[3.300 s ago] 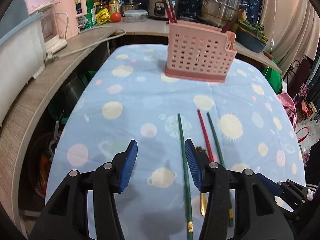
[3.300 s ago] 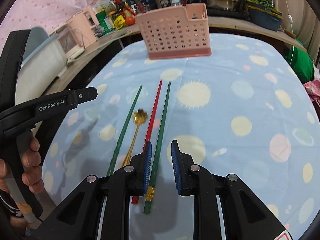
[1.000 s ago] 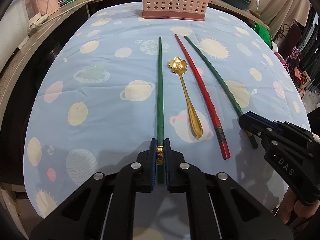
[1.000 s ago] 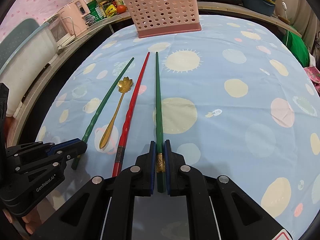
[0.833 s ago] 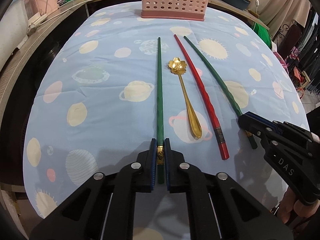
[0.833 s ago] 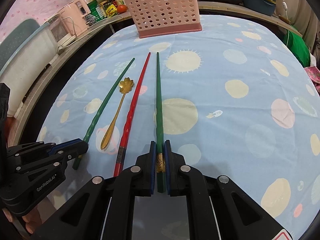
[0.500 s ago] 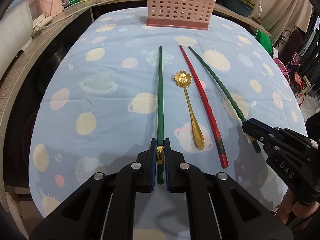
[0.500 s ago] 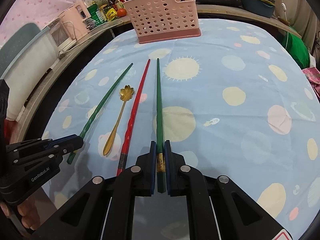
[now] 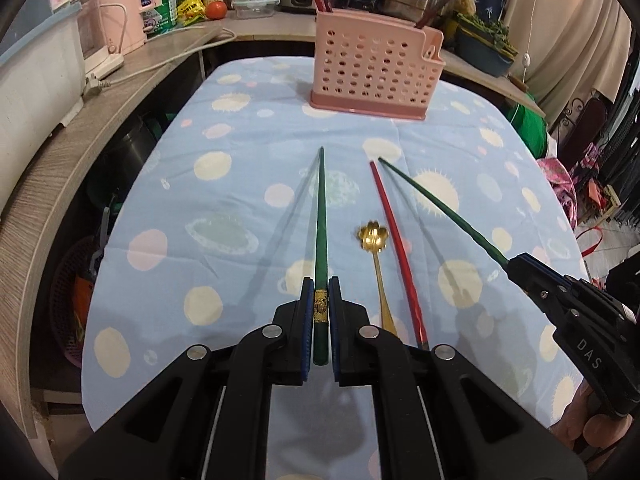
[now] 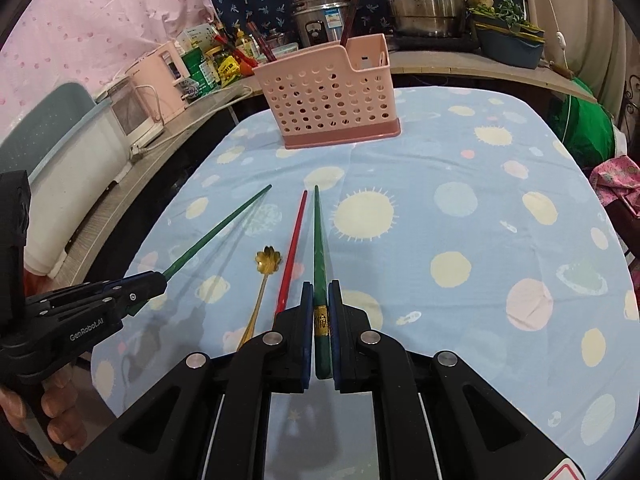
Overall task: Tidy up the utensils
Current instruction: 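Lift both green chopsticks and carry them above the pink holder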
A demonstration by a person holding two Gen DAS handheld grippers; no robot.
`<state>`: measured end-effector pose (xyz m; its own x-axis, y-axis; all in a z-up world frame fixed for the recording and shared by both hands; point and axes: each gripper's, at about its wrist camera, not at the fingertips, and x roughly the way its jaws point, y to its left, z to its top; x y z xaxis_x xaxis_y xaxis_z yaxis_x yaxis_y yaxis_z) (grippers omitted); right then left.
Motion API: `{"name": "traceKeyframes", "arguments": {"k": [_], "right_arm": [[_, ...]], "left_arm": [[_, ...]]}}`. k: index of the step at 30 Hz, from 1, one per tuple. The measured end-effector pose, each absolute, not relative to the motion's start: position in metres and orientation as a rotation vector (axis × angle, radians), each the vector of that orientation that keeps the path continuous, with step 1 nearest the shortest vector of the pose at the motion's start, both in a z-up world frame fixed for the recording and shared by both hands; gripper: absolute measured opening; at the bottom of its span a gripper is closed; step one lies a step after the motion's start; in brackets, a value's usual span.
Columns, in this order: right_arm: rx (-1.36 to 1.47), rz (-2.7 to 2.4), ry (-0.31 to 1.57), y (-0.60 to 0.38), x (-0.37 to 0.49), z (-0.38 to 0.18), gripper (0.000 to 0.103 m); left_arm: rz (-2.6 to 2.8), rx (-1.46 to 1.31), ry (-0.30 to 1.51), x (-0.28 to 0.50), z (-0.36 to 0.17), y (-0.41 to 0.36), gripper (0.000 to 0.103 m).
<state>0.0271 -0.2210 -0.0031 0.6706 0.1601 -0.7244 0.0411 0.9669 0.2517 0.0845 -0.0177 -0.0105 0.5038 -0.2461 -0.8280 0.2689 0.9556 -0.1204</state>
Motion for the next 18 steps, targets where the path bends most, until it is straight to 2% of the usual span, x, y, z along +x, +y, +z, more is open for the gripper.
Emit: {"name": "traceKeyframes", "arguments": {"k": [18], "right_arm": [[0.273,0.061,0.626,-0.243,0.066,0.077,0.007]], "left_arm": [[-0.311,-0.051,0.804,0.127,0.074,-0.014,0.007]]}}
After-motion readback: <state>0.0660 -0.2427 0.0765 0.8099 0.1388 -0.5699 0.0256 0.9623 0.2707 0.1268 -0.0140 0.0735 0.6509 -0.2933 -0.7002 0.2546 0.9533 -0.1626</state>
